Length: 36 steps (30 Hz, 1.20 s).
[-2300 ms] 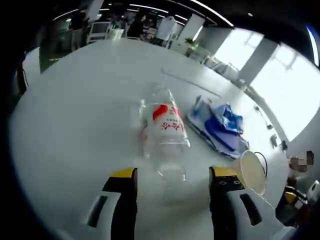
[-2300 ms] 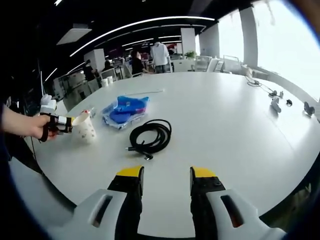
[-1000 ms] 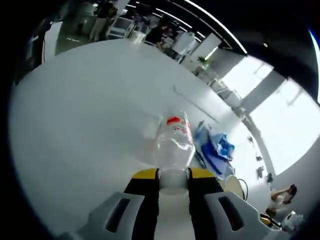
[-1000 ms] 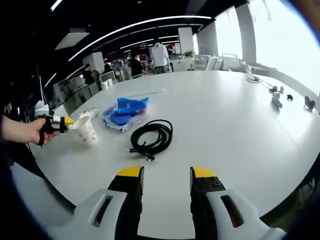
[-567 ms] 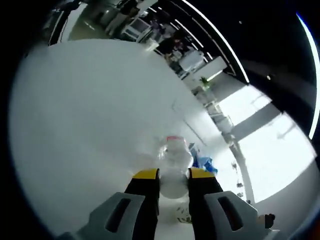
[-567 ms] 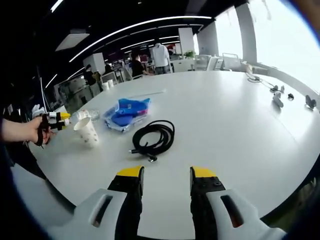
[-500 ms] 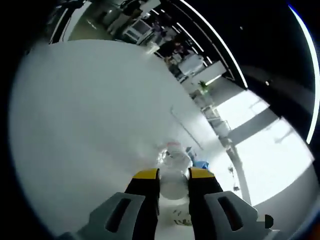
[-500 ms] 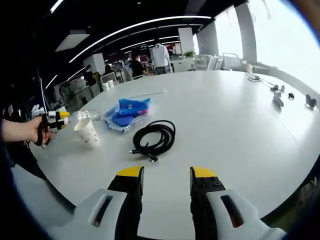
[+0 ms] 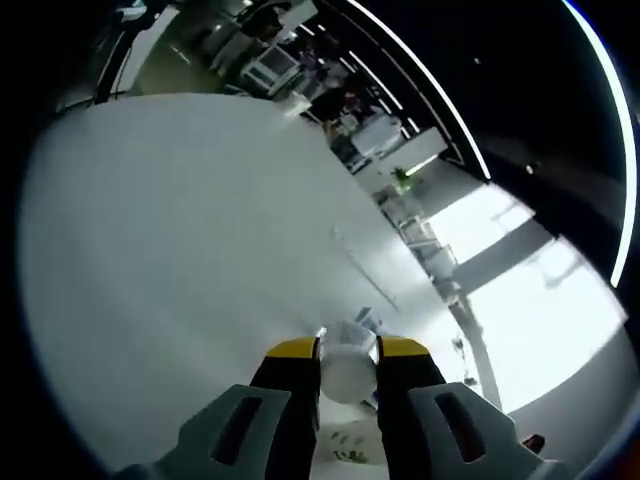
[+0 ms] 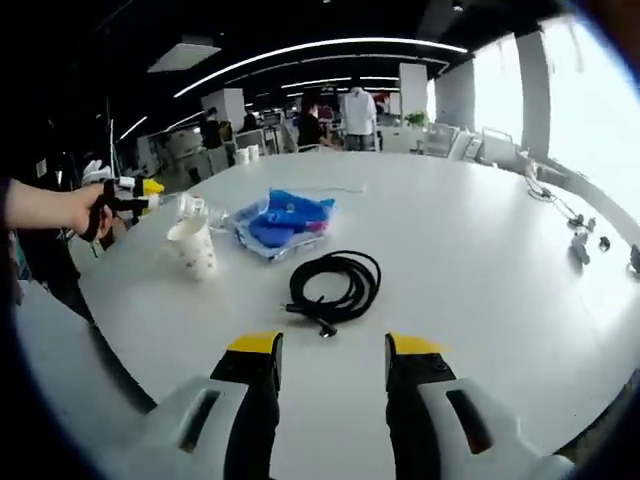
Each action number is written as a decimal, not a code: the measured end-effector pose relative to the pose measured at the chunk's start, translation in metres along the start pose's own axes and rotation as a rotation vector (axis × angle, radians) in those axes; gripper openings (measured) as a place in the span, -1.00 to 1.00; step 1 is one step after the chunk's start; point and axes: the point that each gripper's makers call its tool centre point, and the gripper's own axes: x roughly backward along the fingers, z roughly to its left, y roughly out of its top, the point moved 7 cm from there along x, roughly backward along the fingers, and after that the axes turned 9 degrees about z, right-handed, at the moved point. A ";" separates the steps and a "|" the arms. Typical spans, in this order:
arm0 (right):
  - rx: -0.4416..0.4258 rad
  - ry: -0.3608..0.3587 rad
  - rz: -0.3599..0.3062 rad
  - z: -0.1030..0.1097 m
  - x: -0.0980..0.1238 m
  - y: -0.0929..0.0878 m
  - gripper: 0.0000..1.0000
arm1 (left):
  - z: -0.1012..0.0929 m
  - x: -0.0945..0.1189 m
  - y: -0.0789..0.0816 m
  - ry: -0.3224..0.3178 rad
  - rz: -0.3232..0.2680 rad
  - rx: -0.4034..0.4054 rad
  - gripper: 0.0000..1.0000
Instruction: Arrange the tabletop items into an orderly group along one side of the table until the central work area is clear of visible clutter.
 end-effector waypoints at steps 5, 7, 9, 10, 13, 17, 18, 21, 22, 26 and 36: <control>0.145 0.094 -0.073 0.017 -0.014 0.037 -0.05 | -0.003 -0.002 0.003 0.014 0.004 -0.017 -0.70; 0.217 0.125 -0.091 0.024 -0.021 0.053 0.00 | -0.003 -0.003 0.003 0.018 0.008 -0.018 -0.70; 0.301 0.149 -0.112 0.031 -0.029 0.069 0.03 | -0.003 -0.003 0.003 0.027 0.008 -0.013 -0.70; 0.312 0.154 -0.115 0.032 -0.030 0.072 0.04 | -0.003 -0.003 0.004 0.028 0.007 -0.011 -0.70; 0.398 0.209 -0.158 0.045 -0.044 0.096 0.10 | -0.006 -0.004 0.005 0.039 0.017 -0.021 -0.70; 0.482 0.255 -0.186 0.061 -0.059 0.119 0.13 | -0.008 -0.004 0.005 0.047 0.031 -0.036 -0.70; 0.502 0.267 -0.198 0.064 -0.062 0.123 0.14 | -0.008 -0.005 0.005 0.050 0.033 -0.040 -0.70; 0.515 0.292 -0.209 0.073 -0.070 0.132 0.16 | -0.008 -0.005 0.005 0.054 0.036 -0.039 -0.70; 0.522 0.301 -0.213 0.075 -0.073 0.134 0.16 | -0.008 -0.005 0.005 0.055 0.036 -0.039 -0.69; 0.520 0.330 -0.225 0.082 -0.080 0.139 0.16 | -0.009 -0.005 0.004 0.062 0.042 -0.043 -0.69; 0.545 0.398 -0.248 0.100 -0.096 0.153 0.16 | -0.012 -0.006 0.005 0.074 0.059 -0.046 -0.69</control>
